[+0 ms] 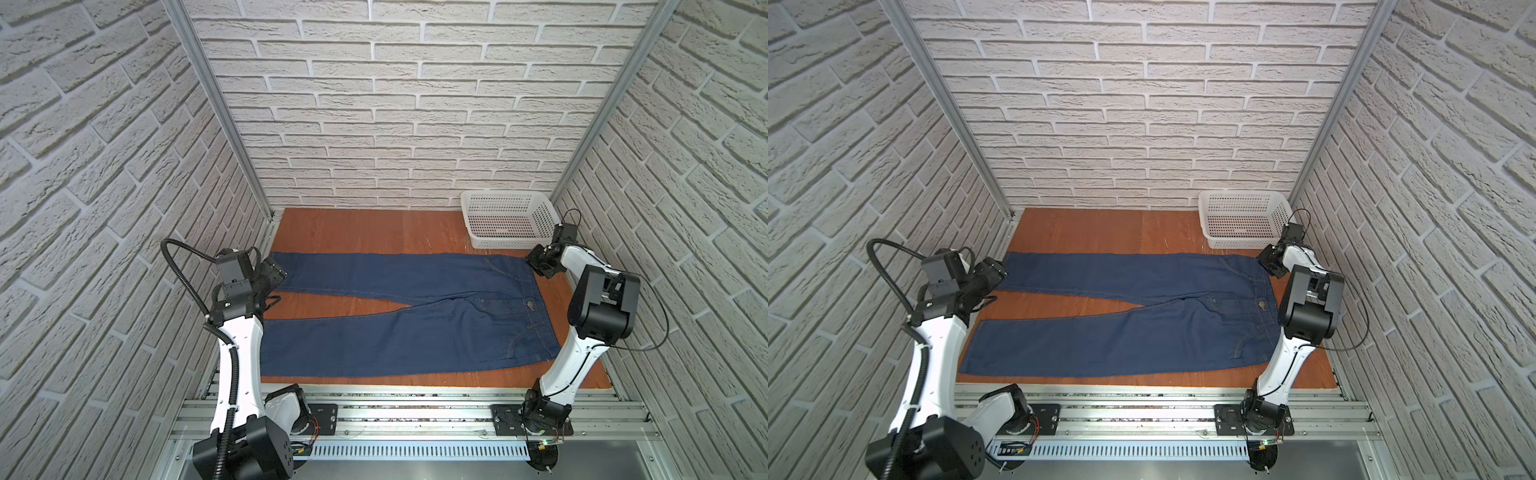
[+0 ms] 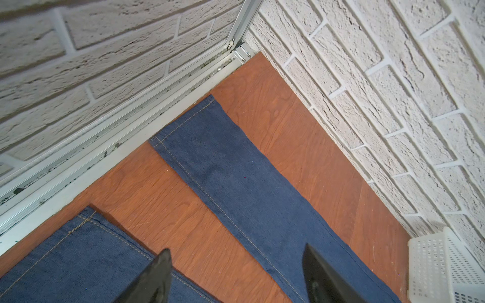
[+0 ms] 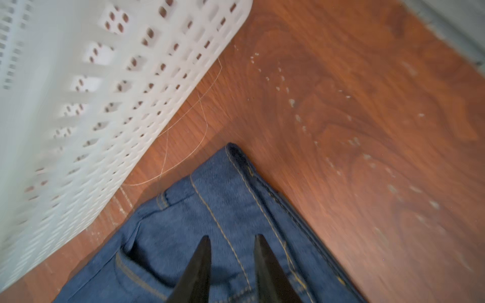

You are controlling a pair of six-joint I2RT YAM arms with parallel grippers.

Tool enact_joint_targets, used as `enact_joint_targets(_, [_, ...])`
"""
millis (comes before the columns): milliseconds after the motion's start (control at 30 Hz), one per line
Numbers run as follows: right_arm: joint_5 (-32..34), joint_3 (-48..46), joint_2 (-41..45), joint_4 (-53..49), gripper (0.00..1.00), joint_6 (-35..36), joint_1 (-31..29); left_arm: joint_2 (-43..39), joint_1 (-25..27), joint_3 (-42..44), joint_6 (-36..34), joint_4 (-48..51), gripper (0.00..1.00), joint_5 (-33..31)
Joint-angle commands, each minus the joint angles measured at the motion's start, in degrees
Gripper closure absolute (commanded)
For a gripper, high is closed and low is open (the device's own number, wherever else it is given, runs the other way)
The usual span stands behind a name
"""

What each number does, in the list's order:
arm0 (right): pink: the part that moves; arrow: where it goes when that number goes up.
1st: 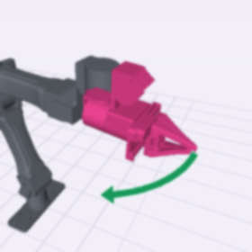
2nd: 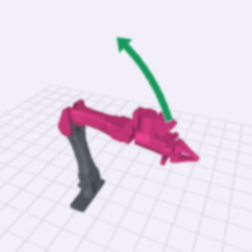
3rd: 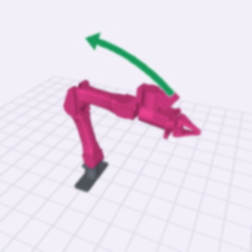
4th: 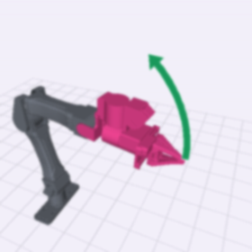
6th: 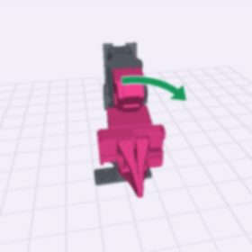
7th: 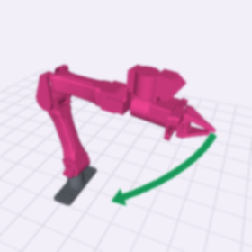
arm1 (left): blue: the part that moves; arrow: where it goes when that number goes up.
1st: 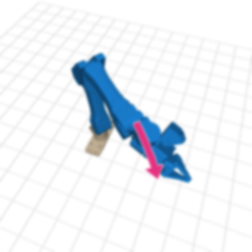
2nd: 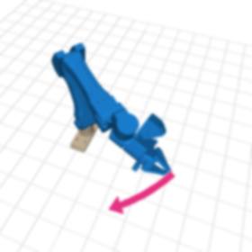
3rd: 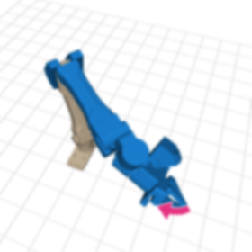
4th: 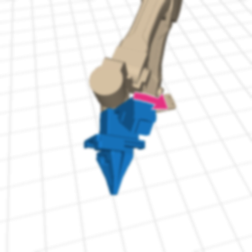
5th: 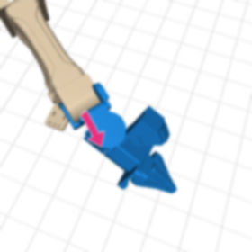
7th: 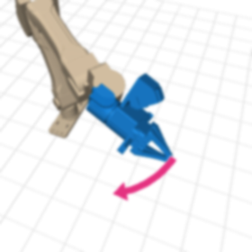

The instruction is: Fold and stack the trousers

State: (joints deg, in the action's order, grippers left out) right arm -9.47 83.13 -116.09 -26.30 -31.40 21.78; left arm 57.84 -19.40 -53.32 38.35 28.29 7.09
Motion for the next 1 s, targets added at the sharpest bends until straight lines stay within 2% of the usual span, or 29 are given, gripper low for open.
enact_joint_targets(0, [0.6, 2.7, -2.2, -5.5, 0.74, 0.1, -1.7, -1.2, -0.6, -2.1, -0.9, 0.2, 0.22, -0.8])
enact_joint_targets(200, [4.1, 3.2, -3.7, -14.1, 0.81, -0.5, -1.9, -1.5, -0.6, -3.1, -0.9, 0.8, 0.22, -0.7])
enact_joint_targets(467, [8.1, -5.6, 2.2, -20.1, 0.81, 2.0, -2.4, -0.9, -0.6, -5.1, -1.1, 1.2, 0.22, -1.1])
enact_joint_targets(700, [10.3, -12.2, 7.2, -20.8, 0.80, 3.7, -2.4, 0.3, -0.4, -7.4, -1.9, 1.9, 0.22, -1.8])
enact_joint_targets(833, [8.8, -10.8, 11.1, -17.4, 0.78, 1.9, -2.4, 0.9, -0.1, -7.7, -1.8, 1.8, 0.22, -1.6])
enact_joint_targets(967, [9.1, -4.5, 12.3, -16.4, 0.71, 0.5, -2.4, 1.0, 0.0, -7.6, -1.8, 1.8, 0.22, -1.6])
